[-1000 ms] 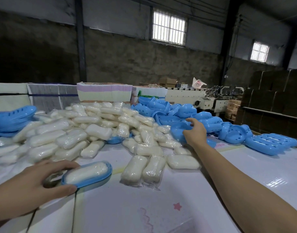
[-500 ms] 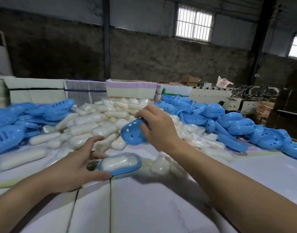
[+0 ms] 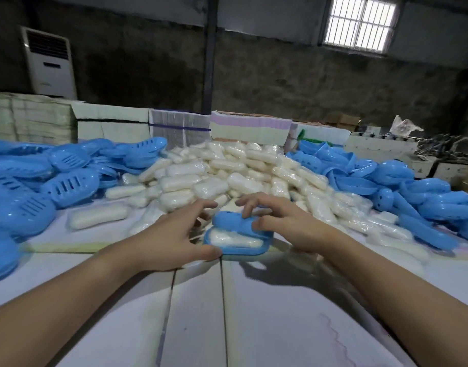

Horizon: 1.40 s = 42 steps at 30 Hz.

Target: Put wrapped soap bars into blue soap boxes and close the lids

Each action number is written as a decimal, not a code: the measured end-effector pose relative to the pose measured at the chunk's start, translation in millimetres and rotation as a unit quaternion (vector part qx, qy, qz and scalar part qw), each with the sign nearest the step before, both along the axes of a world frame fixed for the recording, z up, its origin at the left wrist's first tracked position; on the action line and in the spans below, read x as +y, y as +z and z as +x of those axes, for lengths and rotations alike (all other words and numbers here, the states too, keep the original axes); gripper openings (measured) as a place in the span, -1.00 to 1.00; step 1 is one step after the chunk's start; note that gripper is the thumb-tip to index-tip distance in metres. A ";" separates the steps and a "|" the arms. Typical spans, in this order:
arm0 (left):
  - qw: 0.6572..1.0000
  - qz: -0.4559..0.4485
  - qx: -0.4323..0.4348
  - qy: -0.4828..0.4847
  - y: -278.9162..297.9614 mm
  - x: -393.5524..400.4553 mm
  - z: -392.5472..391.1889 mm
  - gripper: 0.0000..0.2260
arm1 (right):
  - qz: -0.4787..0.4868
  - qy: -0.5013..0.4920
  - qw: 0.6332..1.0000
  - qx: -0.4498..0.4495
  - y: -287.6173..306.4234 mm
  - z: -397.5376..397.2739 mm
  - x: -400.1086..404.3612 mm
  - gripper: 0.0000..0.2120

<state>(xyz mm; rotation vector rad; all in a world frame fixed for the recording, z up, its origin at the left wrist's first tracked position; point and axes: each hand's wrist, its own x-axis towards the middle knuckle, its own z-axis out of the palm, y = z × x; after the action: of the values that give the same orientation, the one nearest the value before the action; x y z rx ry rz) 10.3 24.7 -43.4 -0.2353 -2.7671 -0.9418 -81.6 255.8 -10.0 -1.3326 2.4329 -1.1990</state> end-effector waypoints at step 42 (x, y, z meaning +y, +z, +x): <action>0.998 -0.044 0.038 -0.013 1.9 0.0 -3.2 -0.46 | 0.147 0.037 0.978 0.141 -7.2 1.8 -16.3 -0.36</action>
<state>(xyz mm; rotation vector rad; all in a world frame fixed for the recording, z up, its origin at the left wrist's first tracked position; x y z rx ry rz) 7.1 24.8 -41.5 -0.3151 -2.7437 -0.8014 -79.9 239.4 -17.2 -1.5691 2.5876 -0.6356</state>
